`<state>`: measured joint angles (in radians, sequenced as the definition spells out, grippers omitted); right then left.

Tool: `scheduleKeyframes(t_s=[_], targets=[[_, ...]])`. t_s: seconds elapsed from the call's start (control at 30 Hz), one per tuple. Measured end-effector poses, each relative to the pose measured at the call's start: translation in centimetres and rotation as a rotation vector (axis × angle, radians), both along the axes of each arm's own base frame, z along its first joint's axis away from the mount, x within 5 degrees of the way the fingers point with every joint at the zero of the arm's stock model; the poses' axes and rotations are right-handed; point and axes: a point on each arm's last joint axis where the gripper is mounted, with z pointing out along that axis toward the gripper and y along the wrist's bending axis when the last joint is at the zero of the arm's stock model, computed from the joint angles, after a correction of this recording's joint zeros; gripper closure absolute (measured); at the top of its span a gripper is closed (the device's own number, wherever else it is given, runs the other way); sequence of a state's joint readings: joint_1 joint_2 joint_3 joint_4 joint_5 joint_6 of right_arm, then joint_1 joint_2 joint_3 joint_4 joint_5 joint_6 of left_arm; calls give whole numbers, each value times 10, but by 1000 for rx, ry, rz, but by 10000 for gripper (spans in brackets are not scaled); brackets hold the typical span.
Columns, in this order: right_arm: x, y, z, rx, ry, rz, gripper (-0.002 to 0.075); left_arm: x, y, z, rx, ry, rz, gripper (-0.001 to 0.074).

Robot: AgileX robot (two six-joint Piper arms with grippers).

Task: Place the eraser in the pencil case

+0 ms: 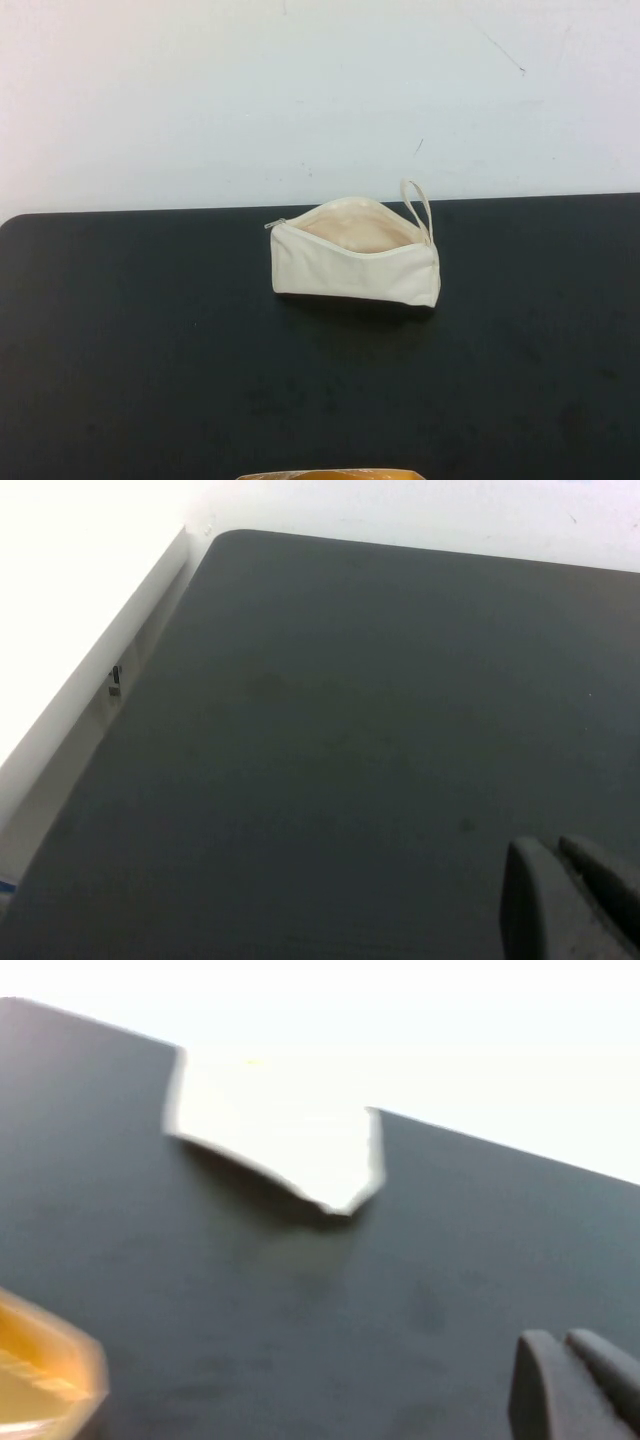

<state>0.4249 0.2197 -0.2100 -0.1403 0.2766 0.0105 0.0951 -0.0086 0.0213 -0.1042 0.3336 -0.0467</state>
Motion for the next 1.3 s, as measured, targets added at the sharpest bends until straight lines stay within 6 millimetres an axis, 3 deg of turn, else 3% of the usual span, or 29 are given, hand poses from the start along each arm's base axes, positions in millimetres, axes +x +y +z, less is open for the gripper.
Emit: scheduleKeyframes(t_s=[0.33, 0.6, 1.3], targets=[[-7, -25, -47, 21, -61, -394, 727, 0, 0, 0, 0, 2, 0, 736], [-12, -27, -70, 29, 61, -446, 727, 0, 0, 0, 0, 2, 0, 736], [-13, -27, -72, 29, 83, -447, 727, 0, 0, 0, 0, 2, 0, 736]])
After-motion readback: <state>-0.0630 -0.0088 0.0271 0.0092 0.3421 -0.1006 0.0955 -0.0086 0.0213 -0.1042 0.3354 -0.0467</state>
